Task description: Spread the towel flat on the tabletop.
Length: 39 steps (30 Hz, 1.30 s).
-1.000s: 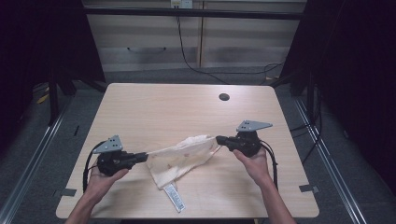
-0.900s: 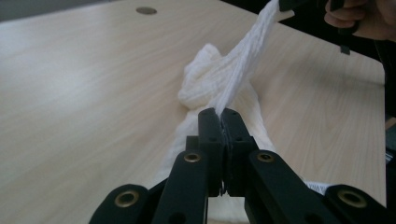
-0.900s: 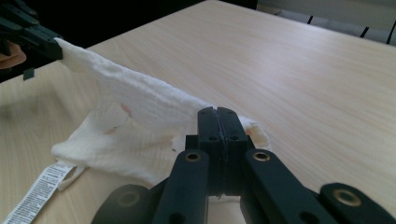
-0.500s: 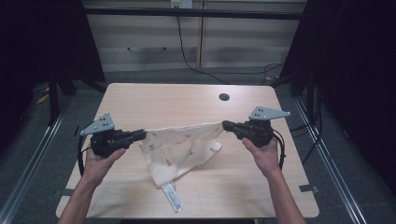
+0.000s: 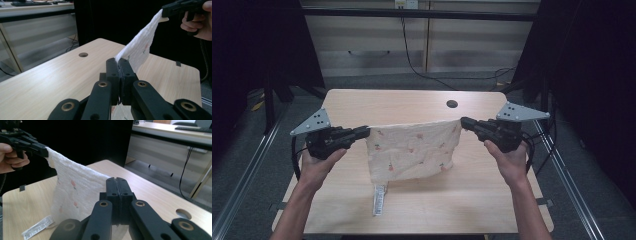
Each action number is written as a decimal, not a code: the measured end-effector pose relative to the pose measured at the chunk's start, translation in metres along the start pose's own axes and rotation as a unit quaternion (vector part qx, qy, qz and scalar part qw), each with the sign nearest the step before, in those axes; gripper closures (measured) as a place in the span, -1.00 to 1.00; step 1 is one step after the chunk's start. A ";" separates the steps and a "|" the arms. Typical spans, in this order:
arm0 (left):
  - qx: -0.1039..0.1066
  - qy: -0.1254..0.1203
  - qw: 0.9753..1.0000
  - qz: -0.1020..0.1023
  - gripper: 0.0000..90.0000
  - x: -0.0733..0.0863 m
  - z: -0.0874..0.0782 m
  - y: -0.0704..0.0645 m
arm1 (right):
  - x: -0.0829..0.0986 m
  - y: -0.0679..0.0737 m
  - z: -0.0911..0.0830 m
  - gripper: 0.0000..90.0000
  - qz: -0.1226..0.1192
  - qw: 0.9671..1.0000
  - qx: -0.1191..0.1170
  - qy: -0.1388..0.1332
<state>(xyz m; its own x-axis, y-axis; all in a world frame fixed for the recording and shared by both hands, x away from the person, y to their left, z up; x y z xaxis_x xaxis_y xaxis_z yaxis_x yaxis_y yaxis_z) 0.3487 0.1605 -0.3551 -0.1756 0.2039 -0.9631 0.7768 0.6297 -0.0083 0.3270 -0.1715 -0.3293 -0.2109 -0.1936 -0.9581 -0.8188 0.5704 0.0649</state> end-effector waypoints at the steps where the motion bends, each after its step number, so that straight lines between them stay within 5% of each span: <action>1: -0.003 -0.001 1.000 0.003 0.97 -0.002 0.000 0.000 | -0.003 0.001 -0.002 1.00 -0.006 1.000 0.002 -0.003; 16: 0.001 -0.015 1.000 0.005 0.97 -0.031 -0.002 -0.004 | -0.031 -0.003 -0.016 1.00 -0.017 1.000 0.010 -0.021; 26: 0.005 -0.027 0.999 0.025 0.97 -0.049 -0.025 -0.021 | -0.038 0.019 -0.034 1.00 -0.031 0.999 0.005 -0.031; 34: 0.009 -0.013 0.999 0.034 0.97 -0.048 -0.043 -0.041 | -0.039 0.047 -0.050 1.00 -0.052 0.998 0.004 -0.045; 39: 0.013 0.010 1.000 0.011 0.97 -0.042 -0.029 -0.030 | -0.026 0.035 -0.043 1.00 -0.027 0.999 0.003 -0.032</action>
<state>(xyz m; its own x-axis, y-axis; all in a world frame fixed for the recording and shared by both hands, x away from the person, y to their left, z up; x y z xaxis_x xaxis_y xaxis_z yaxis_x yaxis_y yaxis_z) 0.3147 0.1547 -0.3067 -0.1709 0.2326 -0.9574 0.7963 0.6049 0.0048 0.2806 -0.1807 -0.2896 -0.1321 -0.1735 -0.9759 -0.8252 0.5647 0.0113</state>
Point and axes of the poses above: each handheld gripper's, and its own axes: z roughly forward along the jaws, x roughly out of its underside, y roughly to its left, the point moved 7 cm from there along z, roughly forward along the jaws, and after that the axes turned 10 degrees about -x, right-handed, at the moved point
